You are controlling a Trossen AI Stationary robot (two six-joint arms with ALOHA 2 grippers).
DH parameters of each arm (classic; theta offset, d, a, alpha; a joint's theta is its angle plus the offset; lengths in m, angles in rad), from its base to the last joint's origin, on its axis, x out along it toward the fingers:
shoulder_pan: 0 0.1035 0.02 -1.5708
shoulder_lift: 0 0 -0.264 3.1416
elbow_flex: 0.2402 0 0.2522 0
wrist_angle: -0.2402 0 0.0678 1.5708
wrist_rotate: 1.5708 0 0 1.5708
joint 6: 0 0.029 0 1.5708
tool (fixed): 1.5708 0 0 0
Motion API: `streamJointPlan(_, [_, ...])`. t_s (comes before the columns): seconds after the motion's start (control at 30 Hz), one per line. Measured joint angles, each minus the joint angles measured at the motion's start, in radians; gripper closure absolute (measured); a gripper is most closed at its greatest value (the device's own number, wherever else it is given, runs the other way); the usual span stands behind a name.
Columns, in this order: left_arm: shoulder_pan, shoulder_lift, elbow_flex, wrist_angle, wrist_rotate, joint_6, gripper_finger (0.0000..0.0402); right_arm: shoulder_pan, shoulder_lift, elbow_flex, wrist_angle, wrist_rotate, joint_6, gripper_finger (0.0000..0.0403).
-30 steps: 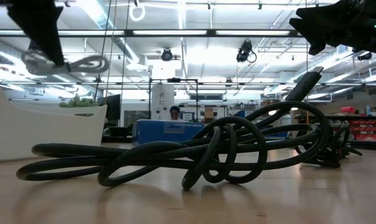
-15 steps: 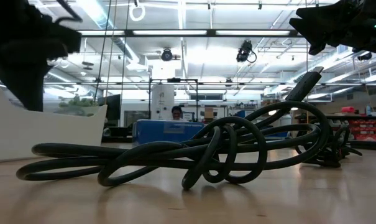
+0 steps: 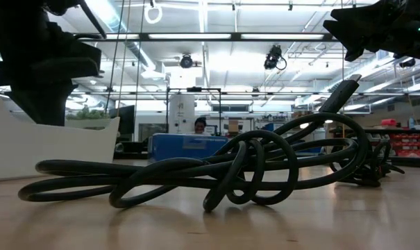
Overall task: Pick and place USB-C Cables
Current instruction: Put the blue charger cable into the white bin, then put the black charger cable into the white bin
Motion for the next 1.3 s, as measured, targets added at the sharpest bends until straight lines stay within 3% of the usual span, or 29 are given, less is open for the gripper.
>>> streamJointPlan(0.3, [0.000,0.000,0.009,-0.005,0.006,0.030,0.0313,0.000,0.000,0.000,0.000,0.000,0.000,0.0234])
streamJointPlan(0.83, [0.058,0.001,0.177,-0.023,-0.009,0.188,0.0317,0.000,0.000,0.000,0.000,0.000,0.000,0.0234])
streamJointPlan(1.3, [0.132,0.033,0.188,0.320,0.005,0.476,0.0318,0.000,0.000,0.000,0.000,0.000,0.000,0.0234])
